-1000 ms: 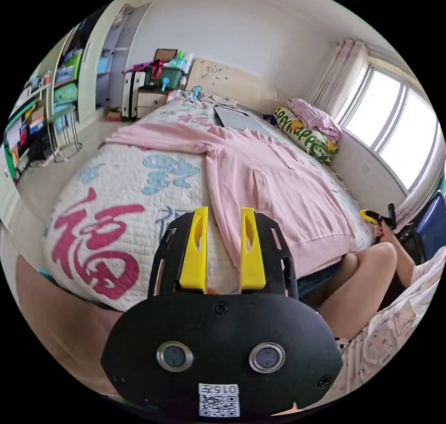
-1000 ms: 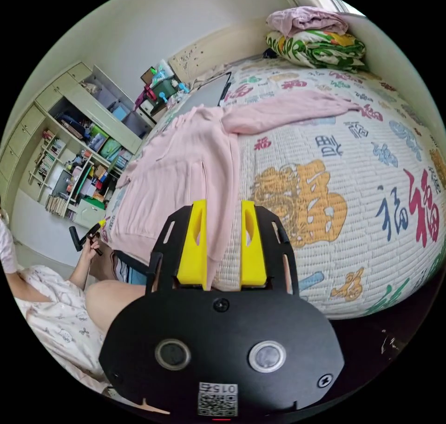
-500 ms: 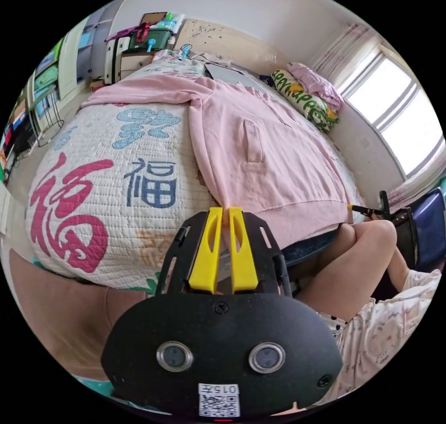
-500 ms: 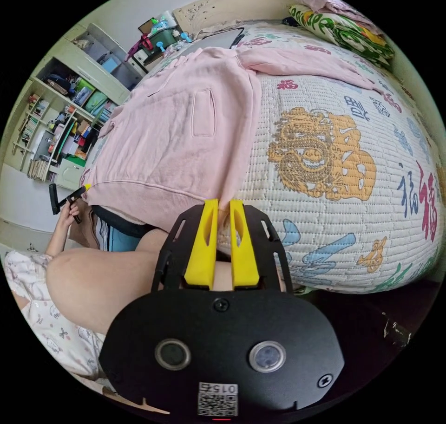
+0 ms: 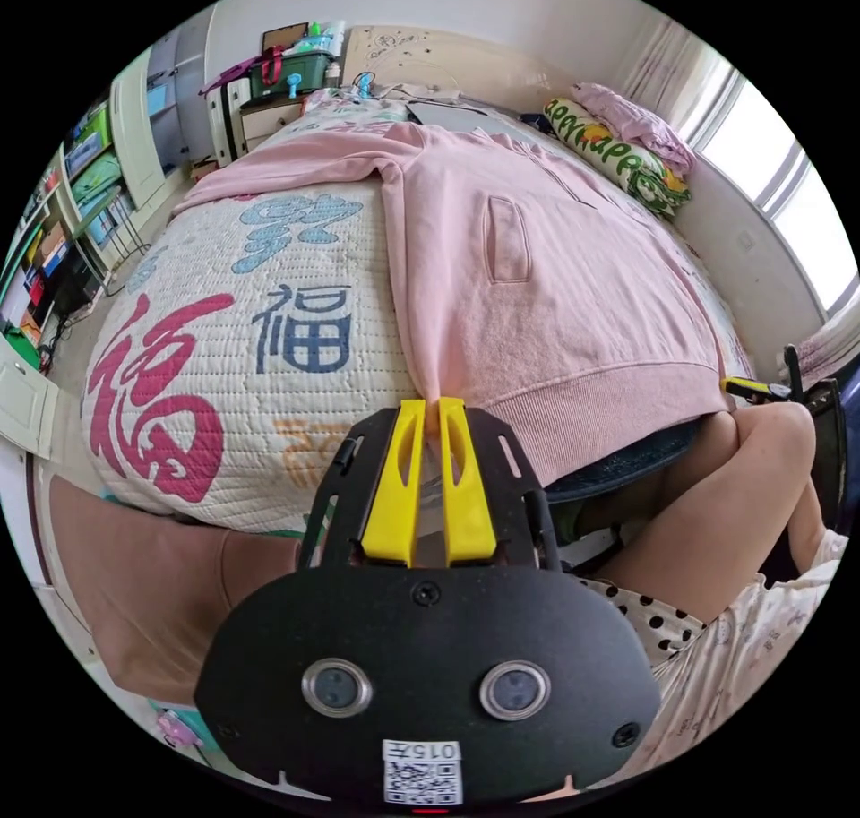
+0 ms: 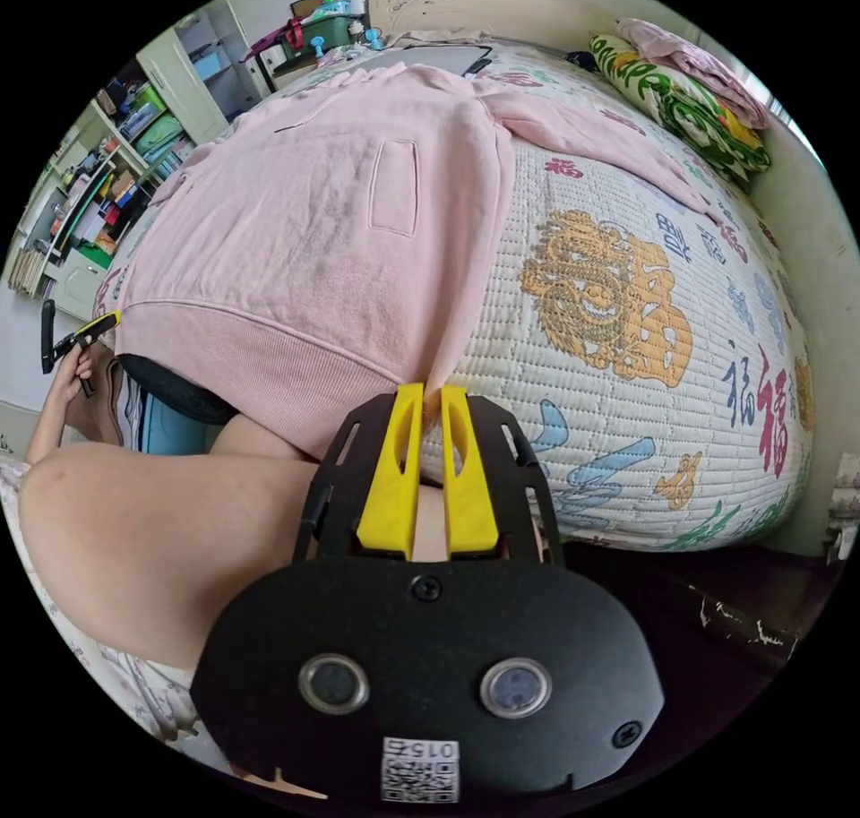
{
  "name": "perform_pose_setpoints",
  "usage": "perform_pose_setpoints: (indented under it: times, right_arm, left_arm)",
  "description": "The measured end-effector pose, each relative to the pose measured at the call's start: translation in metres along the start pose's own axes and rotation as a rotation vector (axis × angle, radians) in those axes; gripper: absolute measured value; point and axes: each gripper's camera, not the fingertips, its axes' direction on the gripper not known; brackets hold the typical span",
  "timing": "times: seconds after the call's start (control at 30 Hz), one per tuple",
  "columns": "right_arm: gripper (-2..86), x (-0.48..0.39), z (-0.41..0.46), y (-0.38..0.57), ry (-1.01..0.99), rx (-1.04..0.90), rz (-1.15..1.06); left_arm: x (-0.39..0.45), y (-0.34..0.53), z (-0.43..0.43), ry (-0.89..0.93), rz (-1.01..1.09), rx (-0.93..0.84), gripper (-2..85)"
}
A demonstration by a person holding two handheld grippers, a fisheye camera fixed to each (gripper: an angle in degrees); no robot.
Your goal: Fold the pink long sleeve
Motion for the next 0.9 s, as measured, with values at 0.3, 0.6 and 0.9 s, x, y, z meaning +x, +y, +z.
perform_pose_setpoints:
  times: [0.3,0.6,0.9]
  right_arm:
    - [4.6,-0.018,0.03,0.003,0.06,0.14,0.05]
    - [4.7,-0.025,0.057,-0.018,0.093,0.165,0.05]
    - [4.9,-0.02,0.078,-0.044,0.084,0.185,0.059]
  left_arm:
    - [0.024,0.016,0.033,-0.229,0.054,0.045,1.1]
    - [-0.024,0.019,0.051,-0.183,0.008,0.038,1.0]
    - [-0.066,0.036,0.062,-0.191,-0.034,0.078,1.2]
